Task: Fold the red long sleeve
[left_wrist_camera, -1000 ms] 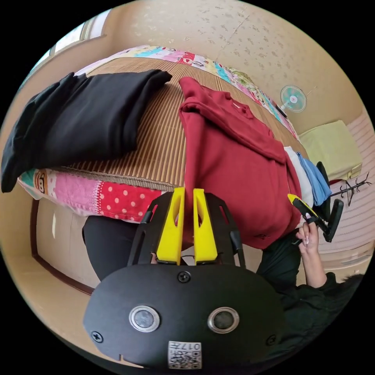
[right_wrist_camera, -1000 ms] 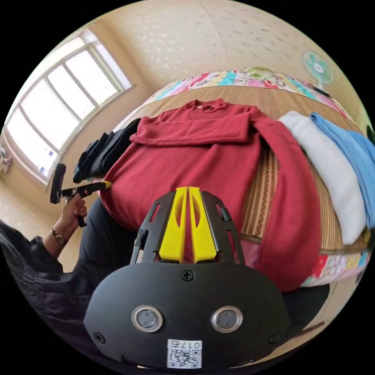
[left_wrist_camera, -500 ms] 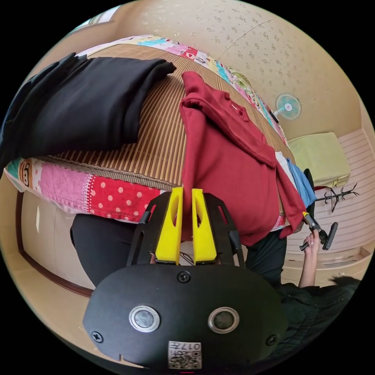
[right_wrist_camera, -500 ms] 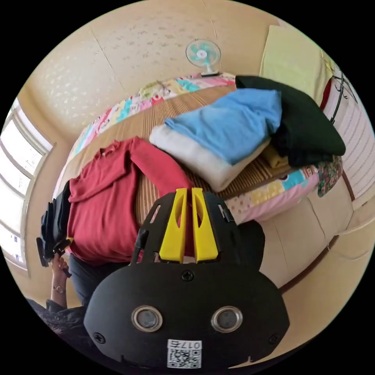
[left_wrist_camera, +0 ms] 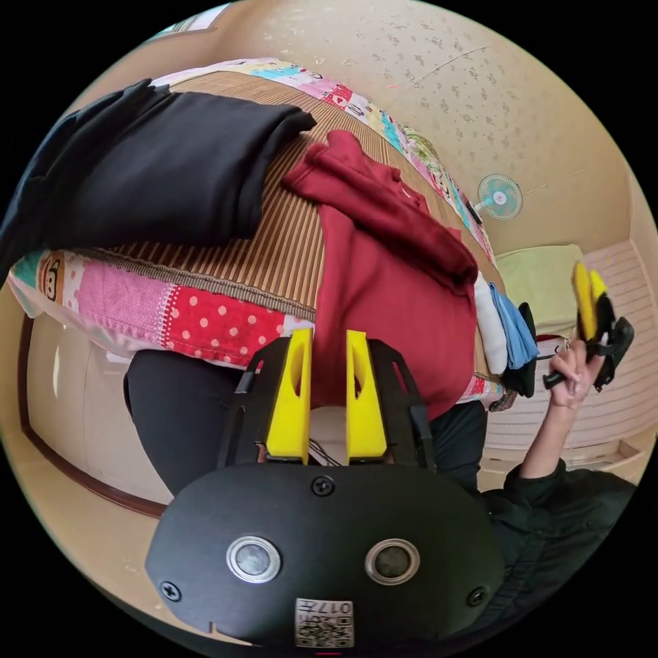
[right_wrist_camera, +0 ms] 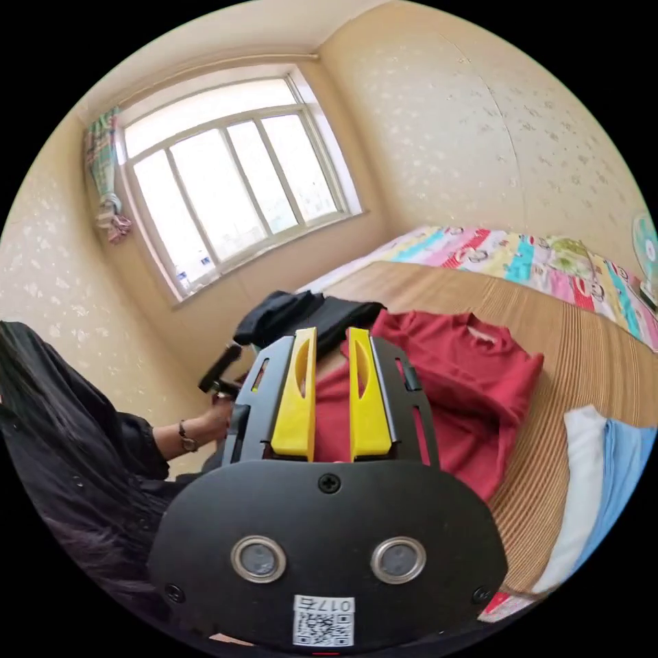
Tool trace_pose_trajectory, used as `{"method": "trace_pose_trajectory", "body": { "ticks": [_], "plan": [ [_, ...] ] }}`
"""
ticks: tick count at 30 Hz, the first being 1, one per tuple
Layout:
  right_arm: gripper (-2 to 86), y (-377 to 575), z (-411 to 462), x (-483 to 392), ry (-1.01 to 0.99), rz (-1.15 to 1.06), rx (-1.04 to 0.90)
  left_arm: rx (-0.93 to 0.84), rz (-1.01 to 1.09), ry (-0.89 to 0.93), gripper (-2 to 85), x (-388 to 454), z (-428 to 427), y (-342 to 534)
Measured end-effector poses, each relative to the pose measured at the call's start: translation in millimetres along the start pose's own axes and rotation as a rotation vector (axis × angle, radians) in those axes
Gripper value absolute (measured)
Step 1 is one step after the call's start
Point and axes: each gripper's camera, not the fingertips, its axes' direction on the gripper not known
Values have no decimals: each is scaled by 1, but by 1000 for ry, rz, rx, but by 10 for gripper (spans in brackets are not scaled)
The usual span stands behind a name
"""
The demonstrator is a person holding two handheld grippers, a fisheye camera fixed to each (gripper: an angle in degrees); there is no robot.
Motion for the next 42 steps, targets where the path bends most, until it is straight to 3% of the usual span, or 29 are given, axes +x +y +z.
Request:
{"method": "trace_pose_trajectory", "body": {
  "ticks": [4, 10, 16, 20, 22, 25, 29, 32, 34, 38, 42],
  "plan": [
    [78, 81, 65, 51, 368, 158, -324, 16, 17, 14, 100, -7, -26, -2],
    [90, 49, 6, 100, 184, 329, -41, 192, 164, -4, 107, 30, -80, -69],
    [118, -52, 29, 192, 258, 412, -49, 124, 182, -96, 169, 46, -53, -200],
    [104, -65, 91, 245, 307, 503, -128, -37, 174, -146, 133, 42, 31, -244],
    [74, -56, 118, 262, 347, 528, -192, 0, 168, -173, 100, 43, 40, -236],
    [44, -50, 82, 255, 332, 527, 10, 182, 239, -34, 24, 56, -15, -209],
    [28, -44, 39, 264, 315, 582, 227, 447, 444, 212, 2, 78, -107, -186],
    [16, -30, 31, 296, 313, 725, 317, 447, 593, 473, 1, 81, -128, -217],
    [10, -11, 38, 321, 392, 856, 273, 390, 634, 499, 1, 73, -117, -233],
    [8, 7, 35, 313, 319, 785, 219, 185, 438, 249, 7, 13, -44, -205],
    [19, 27, 7, 247, 289, 551, 154, 209, 193, 167, 44, -47, -35, -125]
  ]
}}
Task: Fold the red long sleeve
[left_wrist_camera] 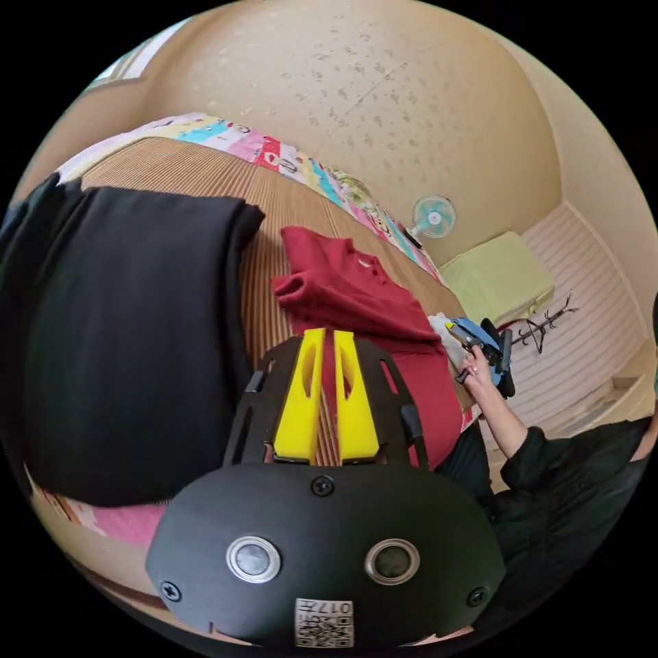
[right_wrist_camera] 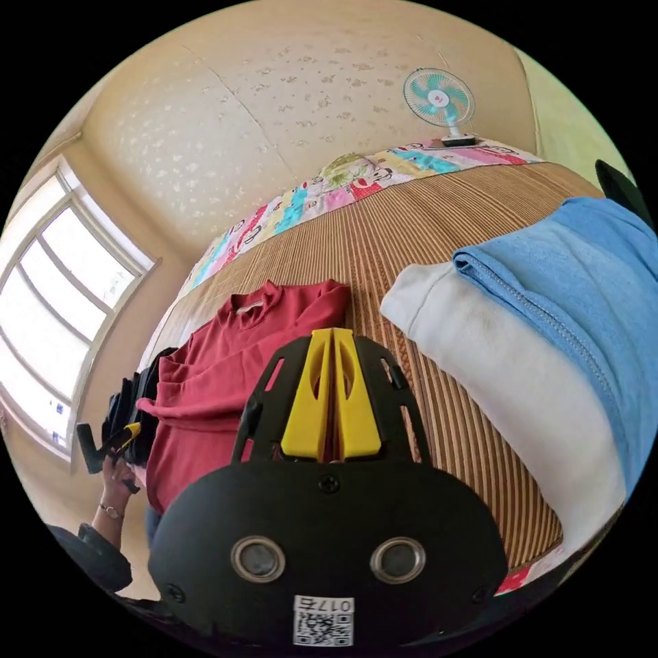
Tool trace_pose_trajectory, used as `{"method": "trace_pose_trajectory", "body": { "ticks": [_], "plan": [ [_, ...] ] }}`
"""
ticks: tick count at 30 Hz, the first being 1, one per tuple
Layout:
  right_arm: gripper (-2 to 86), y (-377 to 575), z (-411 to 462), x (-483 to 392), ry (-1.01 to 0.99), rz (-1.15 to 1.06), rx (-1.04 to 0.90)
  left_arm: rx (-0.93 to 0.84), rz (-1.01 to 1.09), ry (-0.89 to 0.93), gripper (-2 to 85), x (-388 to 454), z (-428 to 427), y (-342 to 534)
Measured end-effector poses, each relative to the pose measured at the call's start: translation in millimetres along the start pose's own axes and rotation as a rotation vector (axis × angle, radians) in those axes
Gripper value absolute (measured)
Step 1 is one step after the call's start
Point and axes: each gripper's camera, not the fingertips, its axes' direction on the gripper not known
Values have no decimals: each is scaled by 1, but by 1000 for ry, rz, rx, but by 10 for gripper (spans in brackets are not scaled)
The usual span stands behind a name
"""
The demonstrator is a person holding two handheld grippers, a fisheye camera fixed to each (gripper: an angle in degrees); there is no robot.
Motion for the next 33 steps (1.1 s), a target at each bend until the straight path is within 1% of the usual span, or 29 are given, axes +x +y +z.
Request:
{"method": "trace_pose_trajectory", "body": {
  "ticks": [2, 3, 5, 6, 8, 9, 10, 12, 13, 14, 15, 16, 17, 18, 19, 20, 21, 22, 23, 24, 26, 27, 28, 30, 31, 33],
  "plan": [
    [35, 29, -21, -11, -73, -65, -51, 18, -117, -7, 84, -3, -17, 51],
    [56, 50, -30, -16, -112, -81, -104, 10, -128, 6, 89, 0, -17, 61],
    [78, 86, -30, -21, -106, -81, -206, -103, -138, 38, 108, 21, 1, 91],
    [82, 108, -20, -24, -59, -74, -289, -136, -130, 32, 112, 27, 9, 96],
    [69, 135, -22, -33, 7, -112, -215, -95, -91, -111, 83, 58, 18, 102],
    [50, 139, -21, -41, 76, -111, -189, -121, -76, -135, 64, 64, 27, 98],
    [42, 133, -11, -51, 118, -127, -208, -188, -56, -147, 43, 74, 47, 82],
    [33, 109, 10, -63, 186, -163, -246, -255, -13, -166, 37, 90, 77, 51],
    [29, 85, 30, -68, 197, -196, -278, -294, 37, -214, 33, 102, 98, 27],
    [27, 72, 40, -70, 189, -209, -294, -304, 121, -248, 30, 113, 116, 2],
    [23, 43, 58, -67, 166, -195, -332, -286, 153, -259, 29, 117, 122, -10],
    [21, 12, 70, -58, 121, -140, -354, -215, 171, -253, 29, 120, 127, -33],
    [21, -2, 70, -52, 95, -96, -342, -161, 116, -235, 30, 118, 125, -55],
    [20, -25, 54, -42, 37, -11, -251, -134, 75, -221, 31, 116, 121, -66],
    [23, -41, 25, -39, -27, 32, -130, -55, 12, -174, 35, 117, 106, -81],
    [24, -47, 8, -40, -47, 42, -74, 50, 3, -132, 41, 124, 84, -87],
    [25, -50, -27, -42, -61, 34, 34, 89, 22, -115, 44, 128, 73, -87],
    [29, -46, -56, -45, -53, 9, 102, 117, 51, -120, 51, 135, 58, -85],
    [31, -41, -67, -45, -45, -5, 116, 116, 76, -140, 58, 139, 49, -75],
    [41, -30, -80, -44, -32, -43, 102, 99, 90, -143, 61, 139, 48, -69],
    [67, -8, -80, -34, -4, -87, 4, -31, 120, -166, 101, 131, 54, -35],
    [91, 9, -70, -22, 18, -71, -96, -59, 114, -184, 110, 126, 56, -24],
    [106, 29, -58, -10, 6, -51, -193, -95, 92, -227, 122, 117, 60, -3],
    [117, 62, -42, 1, -57, -32, -293, -120, 62, -270, 124, 105, 61, 25],
    [117, 81, -37, 3, -85, -28, -331, -124, 51, -278, 121, 100, 61, 39],
    [114, 100, -51, -3, -96, -30, -283, -101, 33, -275, 109, 96, 55, 52]
  ]
}}
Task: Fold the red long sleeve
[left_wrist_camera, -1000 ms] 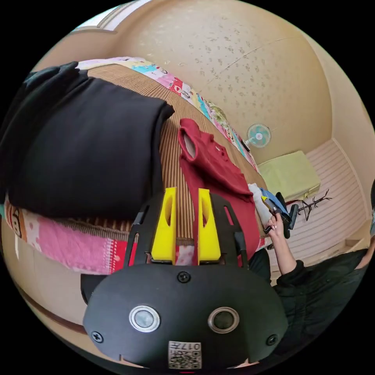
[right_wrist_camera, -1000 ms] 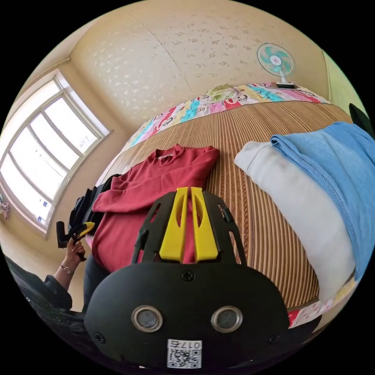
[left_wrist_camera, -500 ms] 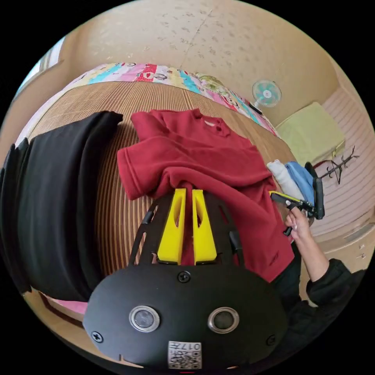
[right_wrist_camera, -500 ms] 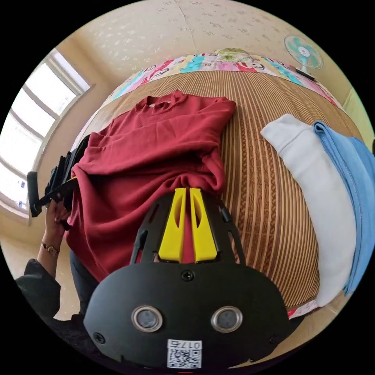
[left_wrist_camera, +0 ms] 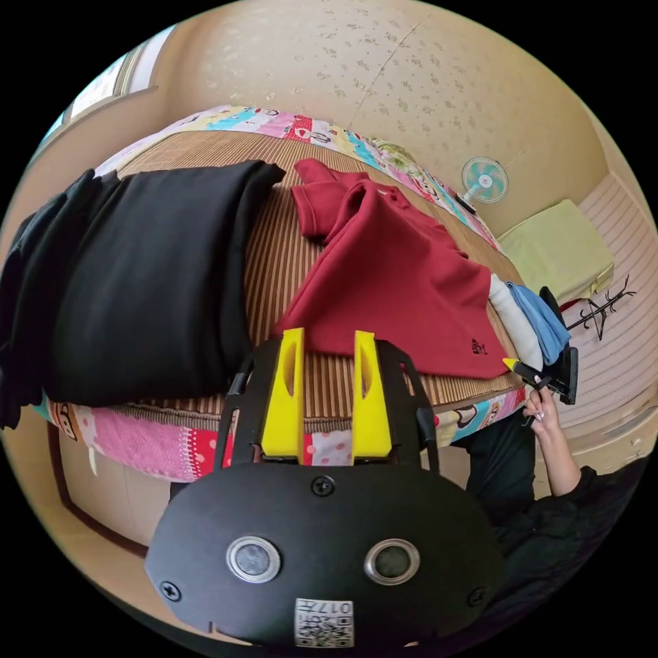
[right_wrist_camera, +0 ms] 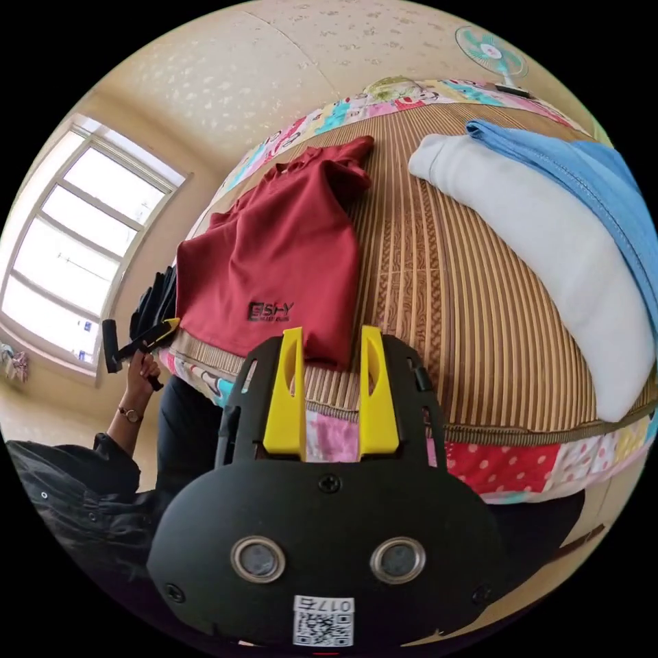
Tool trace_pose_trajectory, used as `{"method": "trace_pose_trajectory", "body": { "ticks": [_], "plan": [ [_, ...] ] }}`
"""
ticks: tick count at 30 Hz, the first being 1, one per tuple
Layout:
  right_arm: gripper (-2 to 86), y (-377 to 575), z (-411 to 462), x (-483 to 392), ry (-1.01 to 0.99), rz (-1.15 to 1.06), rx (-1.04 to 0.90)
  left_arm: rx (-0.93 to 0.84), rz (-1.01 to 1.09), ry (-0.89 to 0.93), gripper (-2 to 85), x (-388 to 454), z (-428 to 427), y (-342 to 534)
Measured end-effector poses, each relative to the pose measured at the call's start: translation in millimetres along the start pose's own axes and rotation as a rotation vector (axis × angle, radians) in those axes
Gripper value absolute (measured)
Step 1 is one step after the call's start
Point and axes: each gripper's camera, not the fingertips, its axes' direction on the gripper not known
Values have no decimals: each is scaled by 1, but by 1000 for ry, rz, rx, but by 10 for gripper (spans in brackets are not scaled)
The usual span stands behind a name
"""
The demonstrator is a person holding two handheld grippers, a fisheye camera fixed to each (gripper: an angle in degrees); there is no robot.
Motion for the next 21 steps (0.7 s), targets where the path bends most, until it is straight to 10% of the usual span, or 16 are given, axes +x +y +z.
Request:
{"method": "trace_pose_trajectory", "body": {
  "ticks": [6, 12, 16, 21],
  "plan": [
    [120, 5, -20, -4, -71, 94, 43, 240, 3, -53, 112, 6, -62, 9],
    [60, -10, -15, -22, 20, 15, -99, -57, 88, -168, 117, -10, -5, -18],
    [40, 7, -80, -13, -239, -23, -9, -208, 51, 110, 58, -29, -32, -12],
    [33, 45, -197, 10, -521, -51, 190, 31, 168, 704, 52, -32, -149, 48]
  ]
}}
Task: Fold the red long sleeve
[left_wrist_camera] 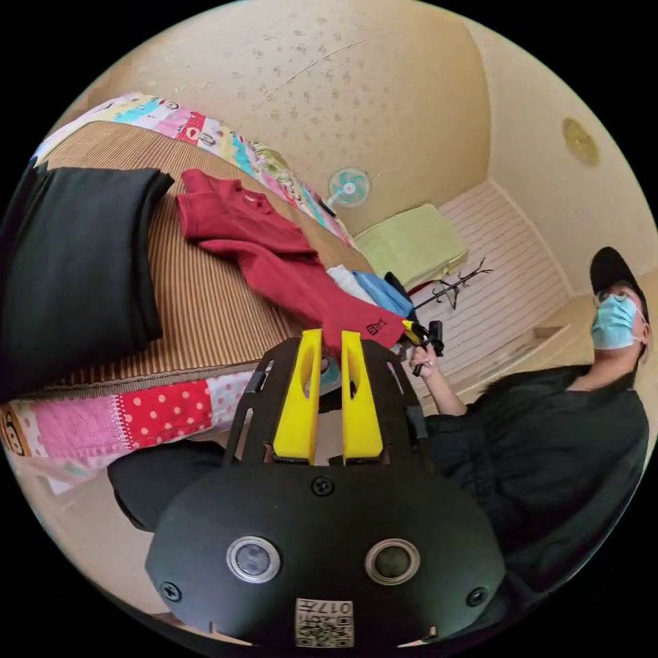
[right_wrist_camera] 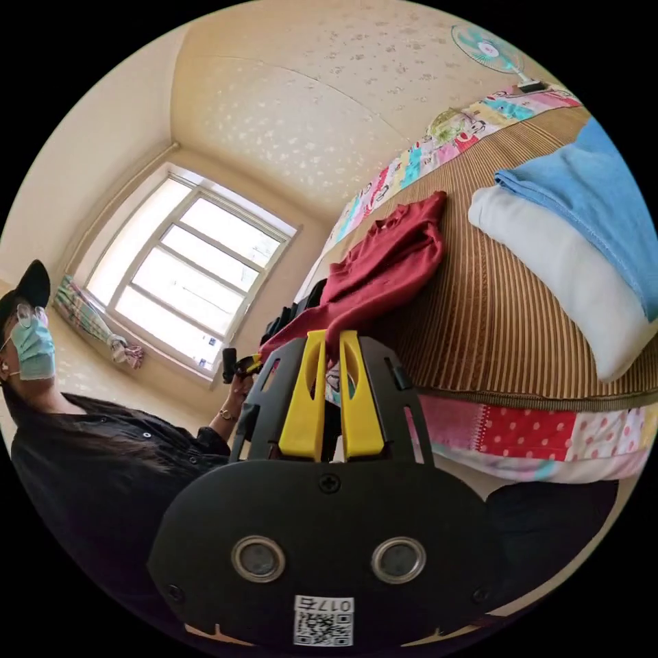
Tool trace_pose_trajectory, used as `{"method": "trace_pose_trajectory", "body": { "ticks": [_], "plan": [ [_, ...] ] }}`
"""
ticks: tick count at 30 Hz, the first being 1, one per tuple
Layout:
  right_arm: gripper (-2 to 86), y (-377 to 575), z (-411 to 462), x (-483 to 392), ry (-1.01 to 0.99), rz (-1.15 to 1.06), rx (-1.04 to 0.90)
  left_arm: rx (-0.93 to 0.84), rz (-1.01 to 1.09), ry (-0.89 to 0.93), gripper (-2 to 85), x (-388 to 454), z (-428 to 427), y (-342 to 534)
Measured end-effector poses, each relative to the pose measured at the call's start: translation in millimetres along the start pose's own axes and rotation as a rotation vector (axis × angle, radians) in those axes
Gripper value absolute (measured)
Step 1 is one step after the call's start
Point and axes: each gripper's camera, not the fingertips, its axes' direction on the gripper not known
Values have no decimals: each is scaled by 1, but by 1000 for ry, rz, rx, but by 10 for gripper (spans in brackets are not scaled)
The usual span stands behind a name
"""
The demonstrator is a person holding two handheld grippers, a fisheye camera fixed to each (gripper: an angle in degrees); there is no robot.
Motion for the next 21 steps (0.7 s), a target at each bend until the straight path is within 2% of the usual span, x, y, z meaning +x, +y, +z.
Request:
{"method": "trace_pose_trajectory", "body": {
  "ticks": [6, 9, 12, 16, 19, 21],
  "plan": [
    [31, 17, -72, -78, -152, -110, 53, 95, 39, 180, 51, 71, -71, 51],
    [30, -4, -58, -90, -10, -119, 28, 185, -18, 123, 48, 74, -90, 38],
    [32, -63, -4, -71, 150, -90, 6, 213, -101, 48, 46, 39, -72, -17],
    [42, -170, 78, -37, 314, -94, 103, 323, -271, 41, 50, -54, -39, -128],
    [65, -208, 132, -22, 500, -7, 120, 314, -272, 66, 87, -108, -24, -205],
    [83, -199, 153, -31, 543, -22, 119, 285, -309, 55, 119, -128, -24, -222]
  ]
}}
